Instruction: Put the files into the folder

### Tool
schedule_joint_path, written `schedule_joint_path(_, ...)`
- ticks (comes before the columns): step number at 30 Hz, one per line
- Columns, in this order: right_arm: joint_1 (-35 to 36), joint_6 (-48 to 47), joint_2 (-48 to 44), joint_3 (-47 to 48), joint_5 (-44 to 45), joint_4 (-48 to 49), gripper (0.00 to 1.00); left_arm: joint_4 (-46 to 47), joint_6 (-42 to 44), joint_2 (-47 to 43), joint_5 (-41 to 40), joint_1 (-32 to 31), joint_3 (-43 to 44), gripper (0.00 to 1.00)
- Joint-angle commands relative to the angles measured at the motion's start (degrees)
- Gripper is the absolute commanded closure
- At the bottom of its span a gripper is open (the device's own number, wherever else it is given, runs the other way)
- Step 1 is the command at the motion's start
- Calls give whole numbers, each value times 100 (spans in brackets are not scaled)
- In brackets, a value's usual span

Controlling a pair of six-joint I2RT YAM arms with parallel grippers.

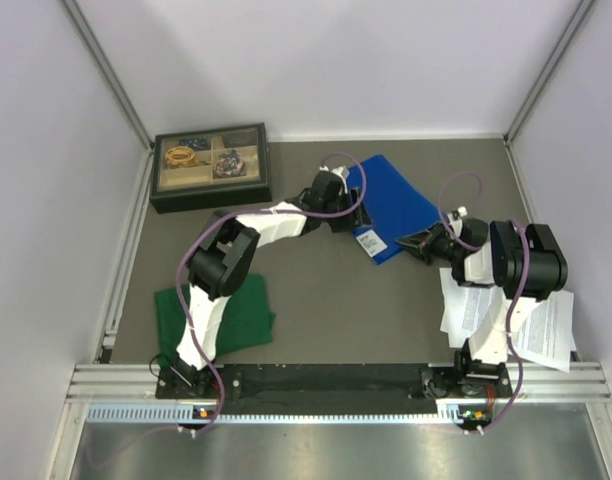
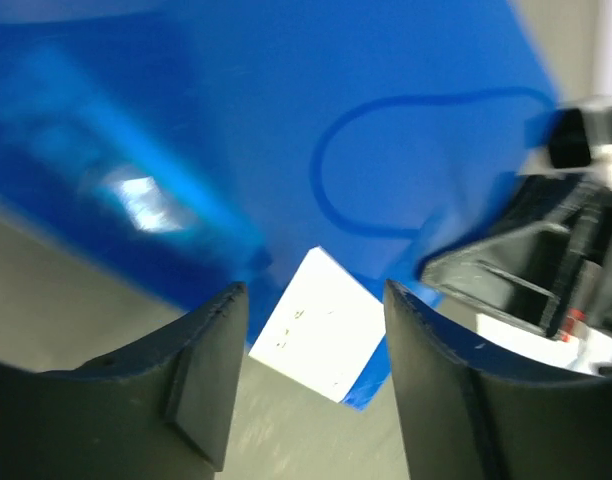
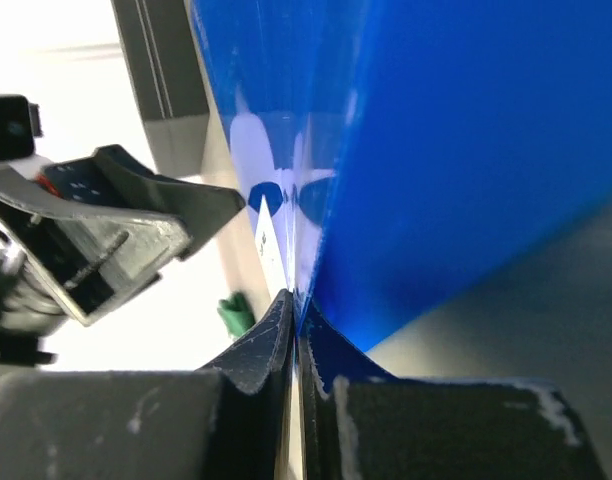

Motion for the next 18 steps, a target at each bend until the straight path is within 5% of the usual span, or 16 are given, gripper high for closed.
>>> schedule_joint_path(1,294,-1402,-1117,374,230,-1039,100,-2181,153,-1140,-882,279,462,34)
schedule_joint_path(9,1637,-3995,-3139,1007,2259,-4150,100,-2103,-1989,-2320,557,746,268,34)
schedule_joint_path(18,2615,-5270,-4607,551,3894,-4452,100,-2173,-3582,-2249,428,772,743,21)
